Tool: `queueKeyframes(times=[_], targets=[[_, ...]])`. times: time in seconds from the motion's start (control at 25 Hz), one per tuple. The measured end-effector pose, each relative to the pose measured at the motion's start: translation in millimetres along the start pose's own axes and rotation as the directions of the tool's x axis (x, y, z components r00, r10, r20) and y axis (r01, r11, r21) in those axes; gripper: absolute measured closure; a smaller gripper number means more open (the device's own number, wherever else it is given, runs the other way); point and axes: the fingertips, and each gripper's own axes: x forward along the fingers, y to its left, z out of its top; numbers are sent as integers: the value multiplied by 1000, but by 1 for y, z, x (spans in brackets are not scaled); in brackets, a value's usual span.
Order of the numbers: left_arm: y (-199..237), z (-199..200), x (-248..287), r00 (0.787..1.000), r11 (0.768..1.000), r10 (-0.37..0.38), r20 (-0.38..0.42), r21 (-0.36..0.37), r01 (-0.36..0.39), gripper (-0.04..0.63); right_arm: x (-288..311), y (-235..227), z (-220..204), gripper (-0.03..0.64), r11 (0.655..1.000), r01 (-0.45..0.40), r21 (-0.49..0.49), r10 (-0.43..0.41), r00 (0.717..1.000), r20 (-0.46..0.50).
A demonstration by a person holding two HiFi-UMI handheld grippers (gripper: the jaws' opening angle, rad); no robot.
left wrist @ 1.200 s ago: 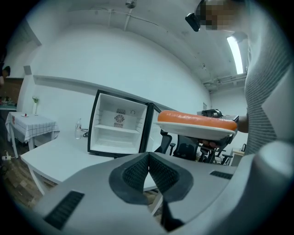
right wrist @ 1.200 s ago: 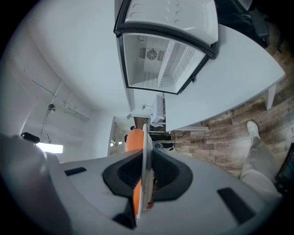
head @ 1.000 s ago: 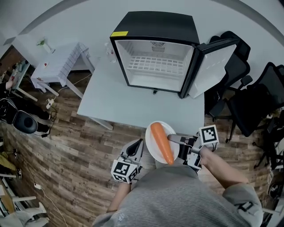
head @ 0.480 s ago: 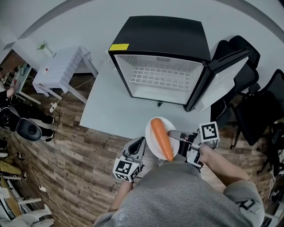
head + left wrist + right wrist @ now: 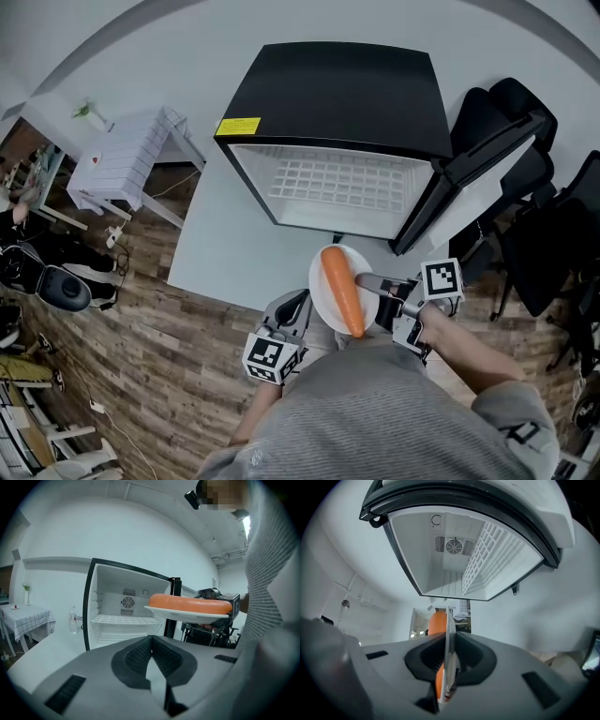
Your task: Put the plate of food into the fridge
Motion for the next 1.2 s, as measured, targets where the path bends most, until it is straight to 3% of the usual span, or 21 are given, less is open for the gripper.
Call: queueKeyframes(times=[0.52, 0.8, 1.2], targets=[[59, 5, 39, 999, 1000, -4, -45, 15, 5, 584, 44, -13, 50, 574, 999, 39, 30, -44, 984, 170], [92, 11, 55, 993, 997, -70, -91, 33, 73, 584, 70, -7, 71, 574, 996, 40, 80, -63, 947, 314], [116, 13, 66, 983, 989, -138, -120, 44, 144, 584, 93, -22, 99, 574, 989, 76, 123, -123, 892, 434]])
